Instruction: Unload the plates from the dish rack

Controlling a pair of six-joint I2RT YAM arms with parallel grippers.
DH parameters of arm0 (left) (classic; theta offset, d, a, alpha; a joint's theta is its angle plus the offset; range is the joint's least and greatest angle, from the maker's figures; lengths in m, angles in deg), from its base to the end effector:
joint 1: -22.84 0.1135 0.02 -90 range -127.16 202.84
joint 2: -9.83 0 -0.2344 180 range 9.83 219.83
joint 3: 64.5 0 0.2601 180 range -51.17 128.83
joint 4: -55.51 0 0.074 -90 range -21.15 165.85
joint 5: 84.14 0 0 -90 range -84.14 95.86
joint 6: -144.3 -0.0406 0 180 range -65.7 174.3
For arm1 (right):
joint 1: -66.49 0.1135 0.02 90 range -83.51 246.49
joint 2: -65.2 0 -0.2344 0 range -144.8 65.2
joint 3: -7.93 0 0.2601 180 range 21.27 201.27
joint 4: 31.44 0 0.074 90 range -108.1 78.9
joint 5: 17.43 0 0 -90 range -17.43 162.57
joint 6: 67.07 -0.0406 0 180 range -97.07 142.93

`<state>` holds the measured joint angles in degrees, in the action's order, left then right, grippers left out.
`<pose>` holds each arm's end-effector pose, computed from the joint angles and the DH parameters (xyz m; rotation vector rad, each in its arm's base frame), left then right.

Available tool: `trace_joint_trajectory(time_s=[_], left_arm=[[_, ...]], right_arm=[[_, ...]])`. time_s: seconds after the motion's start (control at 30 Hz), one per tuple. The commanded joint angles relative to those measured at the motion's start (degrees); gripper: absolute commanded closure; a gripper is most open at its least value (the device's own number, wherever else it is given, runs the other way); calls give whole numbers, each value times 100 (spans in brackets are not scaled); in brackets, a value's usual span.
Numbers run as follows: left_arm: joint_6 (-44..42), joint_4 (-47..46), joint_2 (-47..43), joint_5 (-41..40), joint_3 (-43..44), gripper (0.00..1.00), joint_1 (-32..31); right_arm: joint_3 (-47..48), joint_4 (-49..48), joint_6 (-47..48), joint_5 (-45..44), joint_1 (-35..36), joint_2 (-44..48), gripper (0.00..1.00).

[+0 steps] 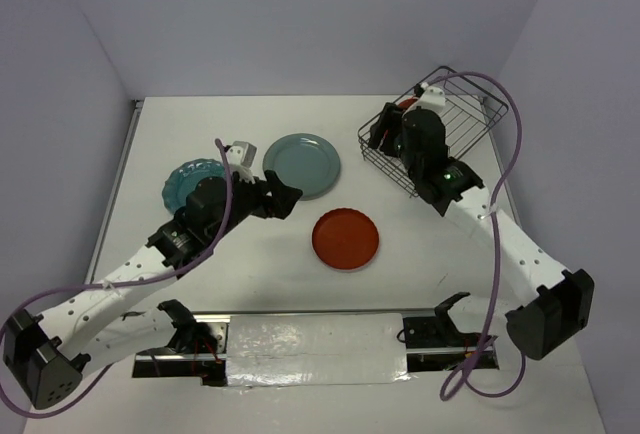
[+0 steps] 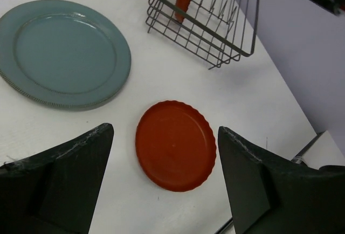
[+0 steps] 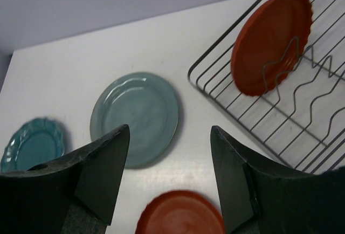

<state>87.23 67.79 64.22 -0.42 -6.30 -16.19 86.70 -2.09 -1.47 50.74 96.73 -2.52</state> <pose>0.2018 -0.1579 0.3045 0.0107 1.7906 -0.8265 0.2603 0.1342 0.3452 0.1640 1.8701 0.2980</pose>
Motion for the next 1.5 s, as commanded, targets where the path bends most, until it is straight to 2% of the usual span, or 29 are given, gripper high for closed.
trace_joint_trajectory(time_s=[0.0,0.13,0.3,0.4,0.87,1.47], left_arm=[[-146,-789,-314,-66,-441,9,-123],[-269,-1177,-464,-302,-777,9,-149],[-296,-1292,-430,-417,-883,8,-149],[-243,-1168,-263,-217,-751,9,-149],[-199,-1098,-262,-330,-760,9,-149],[-173,-1054,-341,-409,-768,9,-158]], right_arm=[[278,-729,23,590,-588,-293,31],[364,-1354,111,1013,-1238,-820,33],[418,-1855,225,1303,-1635,-1480,40],[348,-2346,190,1549,-1810,-1831,41],[945,-2462,-205,1497,-1943,-3273,46],[1095,-2498,-319,1523,-1995,-3643,61]])
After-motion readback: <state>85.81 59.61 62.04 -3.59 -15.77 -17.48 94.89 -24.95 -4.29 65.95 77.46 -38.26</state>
